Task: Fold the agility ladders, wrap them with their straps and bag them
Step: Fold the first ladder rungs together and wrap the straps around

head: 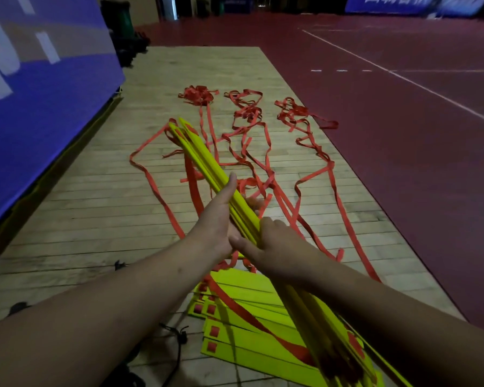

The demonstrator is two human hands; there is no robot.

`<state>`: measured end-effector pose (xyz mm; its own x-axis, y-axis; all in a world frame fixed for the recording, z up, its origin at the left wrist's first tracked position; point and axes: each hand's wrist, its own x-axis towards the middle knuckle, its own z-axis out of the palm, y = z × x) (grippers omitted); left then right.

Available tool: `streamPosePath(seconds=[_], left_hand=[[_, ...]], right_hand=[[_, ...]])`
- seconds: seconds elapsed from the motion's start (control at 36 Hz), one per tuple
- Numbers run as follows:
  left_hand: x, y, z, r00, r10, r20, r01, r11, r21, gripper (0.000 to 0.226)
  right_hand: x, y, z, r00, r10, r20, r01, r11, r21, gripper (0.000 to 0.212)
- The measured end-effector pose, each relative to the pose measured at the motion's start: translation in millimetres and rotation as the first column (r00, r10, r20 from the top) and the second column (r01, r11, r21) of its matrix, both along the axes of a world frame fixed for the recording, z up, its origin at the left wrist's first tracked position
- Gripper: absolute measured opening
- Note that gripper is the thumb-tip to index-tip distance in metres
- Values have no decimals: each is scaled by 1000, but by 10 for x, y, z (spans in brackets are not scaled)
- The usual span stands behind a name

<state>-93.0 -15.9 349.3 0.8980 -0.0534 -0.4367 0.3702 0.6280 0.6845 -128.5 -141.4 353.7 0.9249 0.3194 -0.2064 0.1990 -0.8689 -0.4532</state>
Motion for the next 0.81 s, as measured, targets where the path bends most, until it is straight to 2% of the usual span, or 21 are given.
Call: streamPosePath(seconds=[0.11, 0.17, 0.25, 0.33, 0.42, 0.47, 0.53, 0.61, 0.64, 0.69, 0.72, 0.75, 0.81], left_hand=[[22, 46, 55, 994, 79, 77, -76, 996, -39, 41], [47, 73, 91, 989, 99, 111, -93, 994, -64, 40], [83, 116, 112, 983, 125, 136, -114, 990, -86, 31], [77, 116, 121, 971, 227, 78, -218, 970, -106, 31], [54, 51, 141, 959, 278, 57, -273, 958, -85, 20], [54, 12, 179, 964, 256, 68, -250, 965, -80, 21], [62, 29, 233, 973, 205, 109, -208, 978, 20, 29], [114, 158, 206, 979, 56, 196, -118, 939, 324, 52], [119, 212, 206, 980, -4, 201, -91, 882, 462, 64], [128, 361, 183, 981, -79, 178, -75, 691, 719, 83], [152, 443, 159, 983, -77, 169, -91, 594, 800, 88], [202, 550, 116, 985, -52, 165, -114, 522, 845, 89], [325, 779, 31, 988, 18, 153, -143, 484, 863, 85]], right_hand=[[57, -42, 6, 996, -34, -79, 49, 979, 197, 73], [62, -63, 54, 995, -9, -98, 27, 981, 190, 64], [35, -73, 118, 992, 59, -115, -32, 973, 227, 35], [-14, -30, 97, 982, 71, -177, -29, 973, 228, 23], [-25, 40, -9, 996, -32, -85, 46, 985, 163, 19], [-5, 71, -58, 996, -89, -23, 92, 974, 206, 14], [49, 57, -39, 994, -108, -13, 108, 968, 226, 12], [150, -64, 86, 994, -100, -51, 108, 969, 223, 22], [178, -121, 132, 993, -90, -72, 105, 967, 232, 26], [213, -249, 203, 986, -75, -147, 114, 953, 279, 28], [216, -317, 225, 977, -61, -202, 123, 942, 311, 27], [211, -378, 238, 965, -42, -260, 132, 930, 342, 25], [190, -457, 254, 935, -18, -353, 165, 906, 391, 22]])
